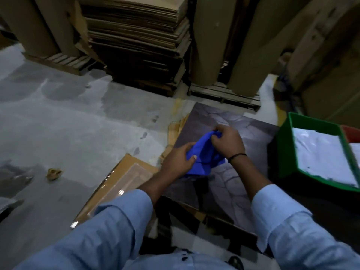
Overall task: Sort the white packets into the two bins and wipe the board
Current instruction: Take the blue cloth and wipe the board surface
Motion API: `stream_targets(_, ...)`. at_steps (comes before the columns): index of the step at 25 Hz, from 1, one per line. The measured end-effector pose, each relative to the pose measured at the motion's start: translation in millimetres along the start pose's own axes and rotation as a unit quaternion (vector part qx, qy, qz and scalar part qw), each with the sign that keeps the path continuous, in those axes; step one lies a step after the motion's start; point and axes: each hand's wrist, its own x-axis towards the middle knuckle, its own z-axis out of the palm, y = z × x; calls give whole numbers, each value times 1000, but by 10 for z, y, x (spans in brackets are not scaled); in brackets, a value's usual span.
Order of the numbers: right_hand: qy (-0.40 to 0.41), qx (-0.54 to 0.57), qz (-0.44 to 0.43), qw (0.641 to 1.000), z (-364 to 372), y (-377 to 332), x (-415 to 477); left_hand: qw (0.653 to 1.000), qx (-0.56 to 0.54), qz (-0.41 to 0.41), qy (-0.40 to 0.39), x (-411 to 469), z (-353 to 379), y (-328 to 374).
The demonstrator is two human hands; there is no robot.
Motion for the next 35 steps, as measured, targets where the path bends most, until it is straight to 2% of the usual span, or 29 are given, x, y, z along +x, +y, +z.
stream_targets(3, -46, -79, 10, 996, 151, 461, -225, 997, 73, -10, -12, -42, 248, -209)
stream_targets(6, -147, -207, 51, 966, 339, 891, -540, 990, 136, -3, -42, -190, 397, -409)
stream_targets(8, -141, -228, 67, 961, 424, 1043, -669, 987, 154, 2, -43, -282, 449, -523)
stream_targets(11, -91, -185, -2, 979, 548, 976, -642, 987, 157, 2, -27, -331, 449, -631)
stream_targets(13, -102, -166, -68, 978, 654, 881, -546, 987, 160, -3, -16, -315, 430, -657)
stream_targets(15, -175, -182, -118, 960, 768, 799, -464, 987, 161, -10, -14, -309, 411, -676)
stream_targets(18, -274, -288, -142, 906, 891, 679, -411, 989, 148, -28, -14, -321, 375, -730)
stream_targets(19, -276, -312, -134, 899, 927, 671, -409, 989, 144, -35, -11, -324, 361, -754)
stream_targets(21, -239, -283, -72, 926, 919, 643, -419, 989, 141, -47, -3, -341, 328, -800)
stream_targets(23, -198, -106, 32, 974, 845, 607, -430, 989, 137, -55, 6, -351, 301, -847)
stream_targets(25, -163, 116, 118, 973, 752, 598, -443, 990, 129, -56, 9, -353, 296, -890)
stream_targets(26, -152, 160, 150, 964, 717, 632, -456, 991, 126, -55, 7, -353, 299, -897)
stream_targets(28, -165, 110, 193, 961, 684, 731, -486, 991, 122, -52, 5, -338, 315, -886)
stream_targets(30, -102, -19, 190, 976, 702, 881, -542, 992, 117, -49, 5, -323, 353, -854)
stream_targets(33, -3, -100, 32, 994, 689, 840, -672, 993, 114, -44, 2, -341, 427, -820)
stream_targets(35, -48, -134, -24, 989, 785, 617, -796, 993, 110, -47, -6, -370, 480, -818)
